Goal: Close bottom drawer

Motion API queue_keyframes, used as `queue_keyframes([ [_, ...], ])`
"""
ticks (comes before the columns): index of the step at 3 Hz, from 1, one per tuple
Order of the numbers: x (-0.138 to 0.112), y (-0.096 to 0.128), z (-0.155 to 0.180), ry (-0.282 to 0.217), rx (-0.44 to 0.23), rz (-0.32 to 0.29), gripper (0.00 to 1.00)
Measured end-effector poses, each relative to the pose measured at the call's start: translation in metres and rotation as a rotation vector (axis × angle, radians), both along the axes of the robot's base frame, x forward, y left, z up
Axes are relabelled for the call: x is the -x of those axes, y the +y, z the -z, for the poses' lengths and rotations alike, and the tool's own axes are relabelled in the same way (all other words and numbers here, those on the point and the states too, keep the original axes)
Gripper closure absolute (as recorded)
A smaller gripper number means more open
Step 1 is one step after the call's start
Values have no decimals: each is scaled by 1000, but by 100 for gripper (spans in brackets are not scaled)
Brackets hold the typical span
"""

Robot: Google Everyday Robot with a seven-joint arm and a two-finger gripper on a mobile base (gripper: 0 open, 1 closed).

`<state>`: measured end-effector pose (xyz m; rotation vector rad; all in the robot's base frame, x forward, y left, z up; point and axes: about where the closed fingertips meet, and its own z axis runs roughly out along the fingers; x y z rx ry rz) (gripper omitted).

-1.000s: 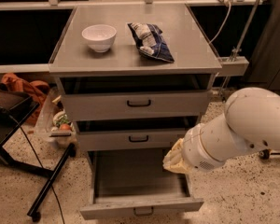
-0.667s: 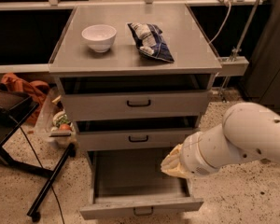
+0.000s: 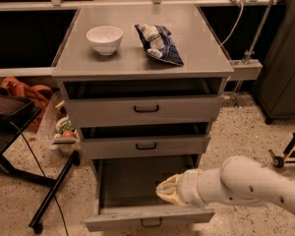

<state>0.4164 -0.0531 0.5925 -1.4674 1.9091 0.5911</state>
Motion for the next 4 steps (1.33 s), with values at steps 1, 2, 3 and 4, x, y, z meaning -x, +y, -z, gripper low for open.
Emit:
queue_keyframes([
  [1,-28,28,46,-37,-88,1,100],
  [2,-17,36,76,22,-131,3,100],
  [3,-17,36,76,22,-131,3,100],
  [4,-5,41,108,65,-159,-5,100],
])
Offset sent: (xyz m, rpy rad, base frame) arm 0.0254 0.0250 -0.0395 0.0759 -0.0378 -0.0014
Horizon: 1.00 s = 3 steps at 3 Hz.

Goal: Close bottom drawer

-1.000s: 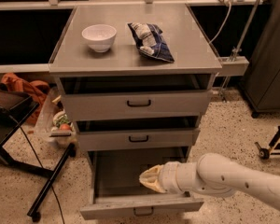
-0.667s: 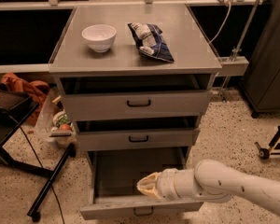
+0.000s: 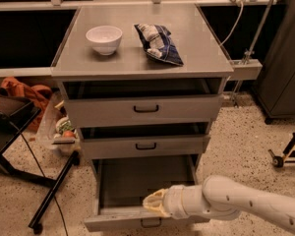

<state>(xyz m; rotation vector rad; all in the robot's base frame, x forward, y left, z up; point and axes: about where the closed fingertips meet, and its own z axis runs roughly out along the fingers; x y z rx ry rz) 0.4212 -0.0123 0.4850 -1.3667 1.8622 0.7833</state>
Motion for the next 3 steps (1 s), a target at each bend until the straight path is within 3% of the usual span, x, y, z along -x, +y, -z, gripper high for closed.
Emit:
queue_keyframes([
  [2,43,33,134,152,-70,-32,100],
  [3,54,61,193,199,-102,-33,100],
])
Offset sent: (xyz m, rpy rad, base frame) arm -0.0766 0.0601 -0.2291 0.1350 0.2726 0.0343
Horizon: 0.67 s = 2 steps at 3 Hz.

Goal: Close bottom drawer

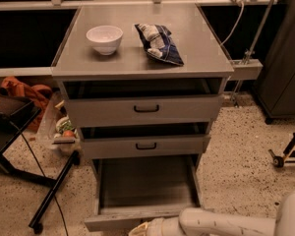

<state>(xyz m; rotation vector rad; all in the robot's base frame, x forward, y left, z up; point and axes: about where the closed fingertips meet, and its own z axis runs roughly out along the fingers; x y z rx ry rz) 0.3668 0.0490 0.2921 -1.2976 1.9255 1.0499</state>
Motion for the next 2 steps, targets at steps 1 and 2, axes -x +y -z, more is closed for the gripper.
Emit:
queue_keyframes([
  [1,-6,62,52,6,-48,-15,100],
  [2,-5,62,52,6,-49,-11,100],
])
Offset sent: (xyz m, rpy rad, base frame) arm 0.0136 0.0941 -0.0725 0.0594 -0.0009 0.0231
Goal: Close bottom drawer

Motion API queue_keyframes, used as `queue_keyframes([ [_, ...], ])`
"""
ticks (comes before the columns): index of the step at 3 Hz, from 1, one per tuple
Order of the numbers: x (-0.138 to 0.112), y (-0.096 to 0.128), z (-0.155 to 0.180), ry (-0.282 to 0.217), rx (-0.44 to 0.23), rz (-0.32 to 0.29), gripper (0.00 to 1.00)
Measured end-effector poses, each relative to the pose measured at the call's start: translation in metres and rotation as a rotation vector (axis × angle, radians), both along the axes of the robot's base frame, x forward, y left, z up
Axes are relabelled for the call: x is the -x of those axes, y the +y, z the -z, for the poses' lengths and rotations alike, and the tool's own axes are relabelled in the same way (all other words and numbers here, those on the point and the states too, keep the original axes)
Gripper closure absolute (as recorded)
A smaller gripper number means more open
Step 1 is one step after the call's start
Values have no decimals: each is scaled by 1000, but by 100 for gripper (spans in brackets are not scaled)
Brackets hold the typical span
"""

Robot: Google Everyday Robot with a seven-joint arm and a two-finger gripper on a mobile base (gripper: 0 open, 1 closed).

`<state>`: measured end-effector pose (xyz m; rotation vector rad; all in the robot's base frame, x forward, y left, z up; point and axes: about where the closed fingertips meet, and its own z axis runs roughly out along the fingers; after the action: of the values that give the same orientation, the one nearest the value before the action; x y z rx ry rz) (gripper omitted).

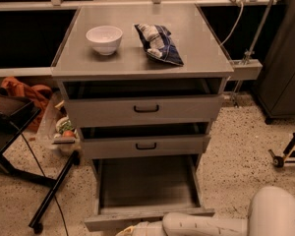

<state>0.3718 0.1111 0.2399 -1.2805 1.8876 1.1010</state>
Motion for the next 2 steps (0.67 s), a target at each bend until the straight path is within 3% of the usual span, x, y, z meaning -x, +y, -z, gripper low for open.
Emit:
queue_keyframes([
  [2,-15,1,37,-39,-55,115,100],
])
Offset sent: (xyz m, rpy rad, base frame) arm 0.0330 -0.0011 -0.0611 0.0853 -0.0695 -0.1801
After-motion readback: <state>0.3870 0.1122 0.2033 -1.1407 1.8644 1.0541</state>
